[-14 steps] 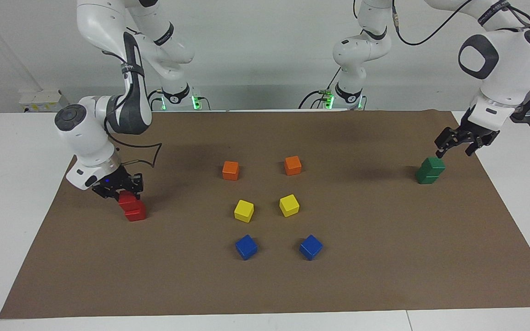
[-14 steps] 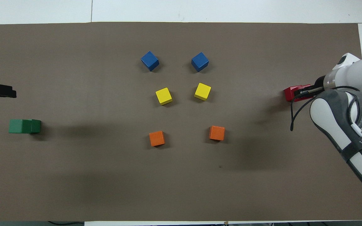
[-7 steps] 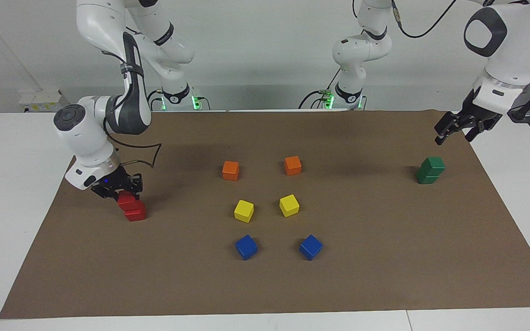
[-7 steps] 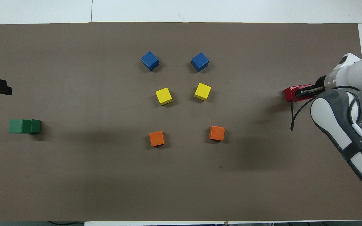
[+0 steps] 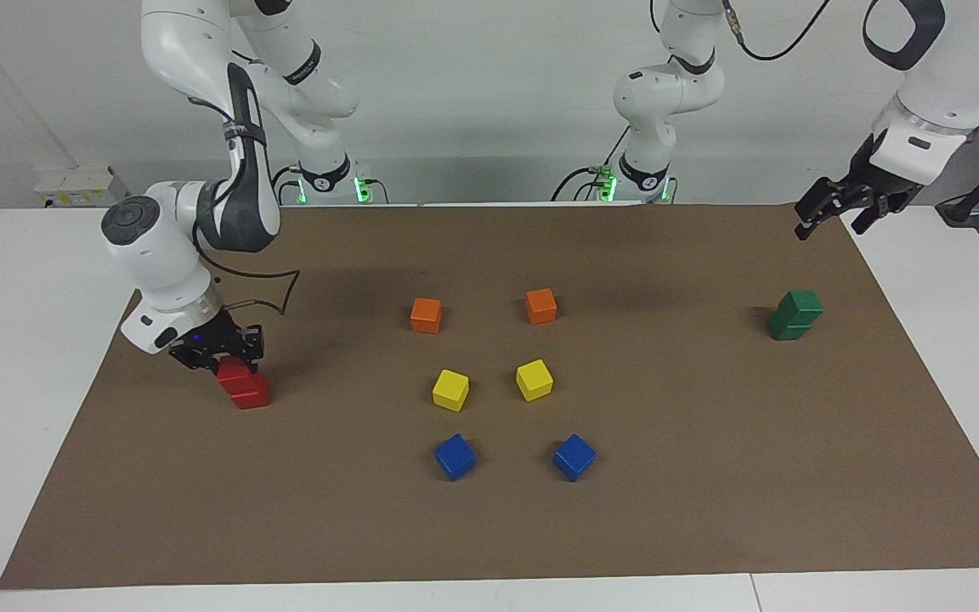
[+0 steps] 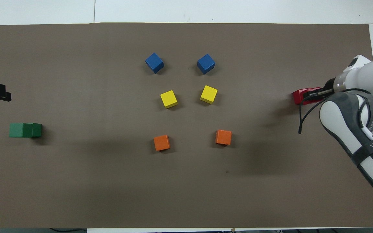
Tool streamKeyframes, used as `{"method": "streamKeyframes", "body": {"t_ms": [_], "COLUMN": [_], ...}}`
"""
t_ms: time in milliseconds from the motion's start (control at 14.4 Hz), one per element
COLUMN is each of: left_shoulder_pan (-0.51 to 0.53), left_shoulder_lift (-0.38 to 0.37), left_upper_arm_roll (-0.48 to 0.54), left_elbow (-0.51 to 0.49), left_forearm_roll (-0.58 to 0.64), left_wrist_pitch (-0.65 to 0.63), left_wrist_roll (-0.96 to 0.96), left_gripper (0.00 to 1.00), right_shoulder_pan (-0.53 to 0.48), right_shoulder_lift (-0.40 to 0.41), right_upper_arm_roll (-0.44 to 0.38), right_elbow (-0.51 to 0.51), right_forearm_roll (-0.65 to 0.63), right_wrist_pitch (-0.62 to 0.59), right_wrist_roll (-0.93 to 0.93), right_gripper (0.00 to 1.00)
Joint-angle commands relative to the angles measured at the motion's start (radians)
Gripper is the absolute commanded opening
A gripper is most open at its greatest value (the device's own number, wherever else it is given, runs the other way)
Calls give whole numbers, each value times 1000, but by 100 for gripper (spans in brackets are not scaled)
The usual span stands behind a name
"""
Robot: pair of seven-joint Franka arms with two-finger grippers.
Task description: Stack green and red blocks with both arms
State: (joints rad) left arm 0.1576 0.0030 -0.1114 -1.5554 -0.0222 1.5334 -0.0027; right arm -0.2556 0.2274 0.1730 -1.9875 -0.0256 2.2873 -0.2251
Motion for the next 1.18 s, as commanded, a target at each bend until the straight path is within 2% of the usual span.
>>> {"method": "streamKeyframes", "body": {"t_ms": [0,209,418,975,1044,1114], "left_shoulder_pan": [-29,-61,-134,-132,-132,-132], "left_shoulder_lift": [-35,-73,-74,-75,-75,-75], "left_upper_arm_roll": [24,48,101,91,91,91], "left_elbow": [5,-21,-32,-46,-46,-46], "left_forearm_roll": [4,4,5,2,2,4], "left_wrist_pitch": [-45,-44,-35,1,-1,-2], "left_wrist_roll": [-13,-14,-51,-53,-49,-48], "left_gripper": [100,100,100,100,100,100], "right_shoulder_pan": [-8,-8,-8,-7,-2,-2], "right_shoulder_lift": [7,6,6,6,6,6], "right_upper_arm_roll": [7,7,7,7,7,7], "right_elbow": [1,-2,-7,-7,-7,-7], "right_forearm_roll": [-14,-14,-14,-14,-14,-14], "right_wrist_pitch": [18,21,35,37,40,41], "right_wrist_roll": [9,-32,-63,-68,-66,-66], "right_gripper": [0,0,0,0,13,31]}}
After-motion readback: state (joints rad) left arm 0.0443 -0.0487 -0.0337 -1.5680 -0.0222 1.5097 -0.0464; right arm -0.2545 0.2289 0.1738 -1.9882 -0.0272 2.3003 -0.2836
